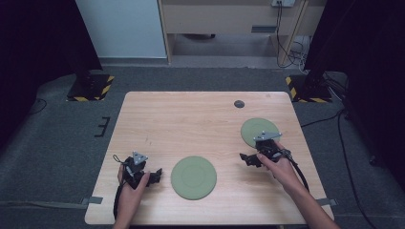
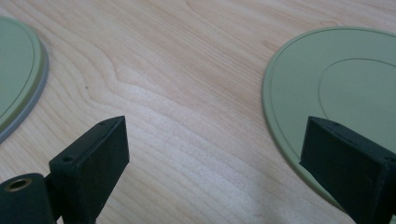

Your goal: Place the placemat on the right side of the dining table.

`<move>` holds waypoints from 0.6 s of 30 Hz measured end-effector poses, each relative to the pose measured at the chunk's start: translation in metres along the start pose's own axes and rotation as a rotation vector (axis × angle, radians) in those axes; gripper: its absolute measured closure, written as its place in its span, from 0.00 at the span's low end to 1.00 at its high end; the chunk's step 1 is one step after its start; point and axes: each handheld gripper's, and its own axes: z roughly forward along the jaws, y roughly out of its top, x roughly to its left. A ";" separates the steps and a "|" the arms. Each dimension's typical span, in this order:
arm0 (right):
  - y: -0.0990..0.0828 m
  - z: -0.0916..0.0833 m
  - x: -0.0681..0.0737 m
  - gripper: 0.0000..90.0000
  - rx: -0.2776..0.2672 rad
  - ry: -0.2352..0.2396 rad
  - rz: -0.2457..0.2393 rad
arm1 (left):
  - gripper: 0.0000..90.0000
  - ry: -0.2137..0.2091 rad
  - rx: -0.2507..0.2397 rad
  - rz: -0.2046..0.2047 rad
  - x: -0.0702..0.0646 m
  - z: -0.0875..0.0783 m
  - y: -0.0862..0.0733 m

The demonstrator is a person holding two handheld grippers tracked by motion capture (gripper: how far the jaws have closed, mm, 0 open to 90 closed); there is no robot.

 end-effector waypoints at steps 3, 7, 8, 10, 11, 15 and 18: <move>-0.002 0.001 0.004 0.09 0.011 0.003 -0.010 | 0.00 0.000 0.000 0.000 0.000 0.000 0.000; -0.004 0.001 0.008 0.09 0.010 0.005 -0.017 | 0.00 0.000 0.000 0.000 0.000 0.000 0.000; -0.004 0.002 0.009 0.09 0.010 0.003 -0.021 | 0.00 0.000 0.000 0.000 0.000 0.000 0.000; -0.005 0.003 0.010 0.09 0.014 0.003 -0.027 | 0.00 0.000 0.000 0.000 0.000 0.000 0.000; -0.005 0.003 0.011 0.09 0.016 0.005 -0.025 | 0.00 0.000 0.000 0.000 0.000 0.000 0.000; -0.007 0.004 0.015 0.09 0.014 0.012 -0.017 | 0.00 0.000 0.000 0.000 0.000 0.000 0.000; -0.008 0.005 0.019 0.09 0.014 0.017 -0.022 | 0.00 0.000 0.000 0.000 0.000 0.000 0.000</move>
